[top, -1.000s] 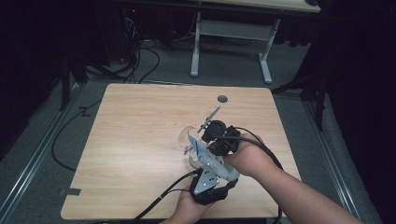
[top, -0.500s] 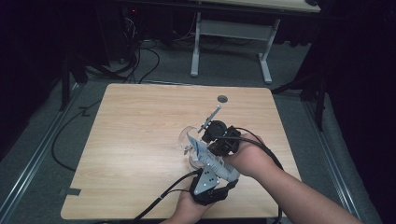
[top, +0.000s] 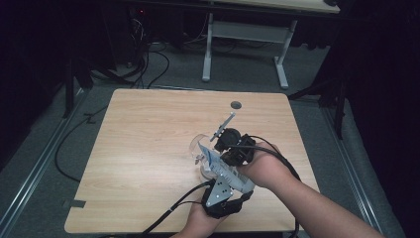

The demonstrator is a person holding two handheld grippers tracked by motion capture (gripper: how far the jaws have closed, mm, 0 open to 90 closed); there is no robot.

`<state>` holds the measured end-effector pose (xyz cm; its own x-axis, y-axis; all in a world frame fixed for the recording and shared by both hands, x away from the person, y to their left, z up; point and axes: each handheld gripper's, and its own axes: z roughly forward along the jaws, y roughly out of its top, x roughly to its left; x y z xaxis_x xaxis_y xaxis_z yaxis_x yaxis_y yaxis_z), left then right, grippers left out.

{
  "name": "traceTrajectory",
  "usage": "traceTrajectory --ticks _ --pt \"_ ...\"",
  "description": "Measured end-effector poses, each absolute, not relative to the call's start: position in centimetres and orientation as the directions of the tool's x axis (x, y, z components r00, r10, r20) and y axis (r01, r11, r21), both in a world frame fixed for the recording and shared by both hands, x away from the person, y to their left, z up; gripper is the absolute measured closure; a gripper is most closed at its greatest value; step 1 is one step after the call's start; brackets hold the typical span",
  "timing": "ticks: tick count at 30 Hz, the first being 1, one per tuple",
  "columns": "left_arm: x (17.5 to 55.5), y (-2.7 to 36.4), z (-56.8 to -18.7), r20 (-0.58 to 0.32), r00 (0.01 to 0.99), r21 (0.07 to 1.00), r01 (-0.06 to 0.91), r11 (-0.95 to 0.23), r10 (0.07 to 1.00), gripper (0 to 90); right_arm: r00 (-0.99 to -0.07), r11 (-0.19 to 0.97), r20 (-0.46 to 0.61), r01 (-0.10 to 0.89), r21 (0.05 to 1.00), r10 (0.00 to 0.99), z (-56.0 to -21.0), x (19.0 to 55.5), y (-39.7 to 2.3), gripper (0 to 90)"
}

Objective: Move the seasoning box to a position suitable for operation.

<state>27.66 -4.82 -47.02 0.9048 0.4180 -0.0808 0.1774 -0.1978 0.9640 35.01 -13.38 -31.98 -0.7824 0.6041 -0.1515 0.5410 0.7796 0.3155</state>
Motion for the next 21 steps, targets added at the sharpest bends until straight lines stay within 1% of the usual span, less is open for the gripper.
traceTrajectory --ticks 21 --pt "27.71 -4.83 -46.97 -0.086 0.906 0.965 0.18 -0.192 0.415 59.2 -0.781 0.779 -0.155 0.542 0.314 0.605 -32.07 35.05 -13.28 89.8"
